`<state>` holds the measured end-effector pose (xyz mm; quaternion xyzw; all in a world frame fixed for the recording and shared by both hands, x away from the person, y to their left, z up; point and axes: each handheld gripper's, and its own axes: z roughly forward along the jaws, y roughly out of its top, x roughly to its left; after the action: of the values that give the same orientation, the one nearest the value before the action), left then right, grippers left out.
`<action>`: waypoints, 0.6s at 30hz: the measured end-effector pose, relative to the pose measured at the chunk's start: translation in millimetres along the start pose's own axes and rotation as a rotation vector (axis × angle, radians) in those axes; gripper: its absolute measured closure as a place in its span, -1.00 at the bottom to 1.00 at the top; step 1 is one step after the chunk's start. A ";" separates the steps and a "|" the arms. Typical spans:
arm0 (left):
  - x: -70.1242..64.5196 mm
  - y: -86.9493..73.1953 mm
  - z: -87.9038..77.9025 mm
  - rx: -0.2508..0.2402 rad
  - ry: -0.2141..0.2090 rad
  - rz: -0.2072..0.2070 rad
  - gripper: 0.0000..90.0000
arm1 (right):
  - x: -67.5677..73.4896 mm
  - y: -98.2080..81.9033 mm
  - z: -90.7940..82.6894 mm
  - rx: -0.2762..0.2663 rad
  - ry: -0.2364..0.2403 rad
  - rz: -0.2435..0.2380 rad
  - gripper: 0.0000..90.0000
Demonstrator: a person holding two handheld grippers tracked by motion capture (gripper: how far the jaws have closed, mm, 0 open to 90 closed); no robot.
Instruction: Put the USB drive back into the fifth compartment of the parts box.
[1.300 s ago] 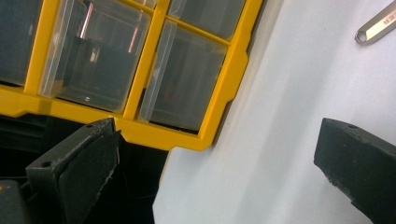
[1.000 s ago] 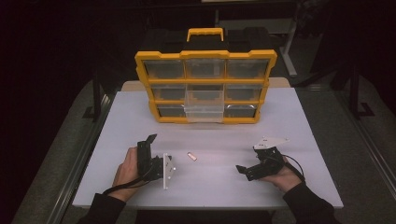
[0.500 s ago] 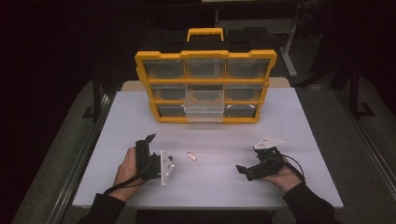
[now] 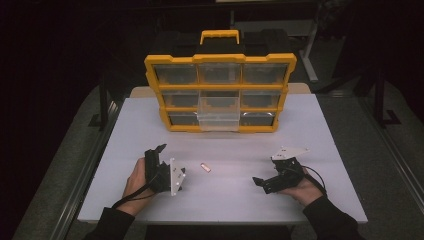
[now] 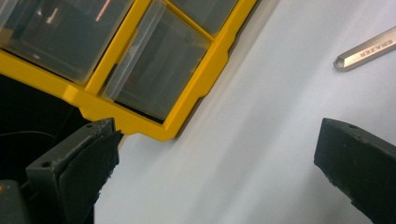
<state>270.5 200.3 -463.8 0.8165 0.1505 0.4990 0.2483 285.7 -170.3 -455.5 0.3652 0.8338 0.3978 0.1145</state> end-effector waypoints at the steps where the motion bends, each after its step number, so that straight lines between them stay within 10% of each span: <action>1: 0.2 -0.1 0.2 -0.001 -0.004 -0.006 -1.00 | -0.1 0.0 -0.1 0.000 0.000 0.000 -1.00; 18: 4.6 -1.8 2.2 0.015 -0.073 -0.118 -1.00 | -0.1 -0.1 0.0 0.000 0.000 0.000 -1.00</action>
<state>274.5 203.5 -462.2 0.8257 0.1931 0.4522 0.2766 285.7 -170.4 -455.6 0.3653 0.8339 0.3976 0.1146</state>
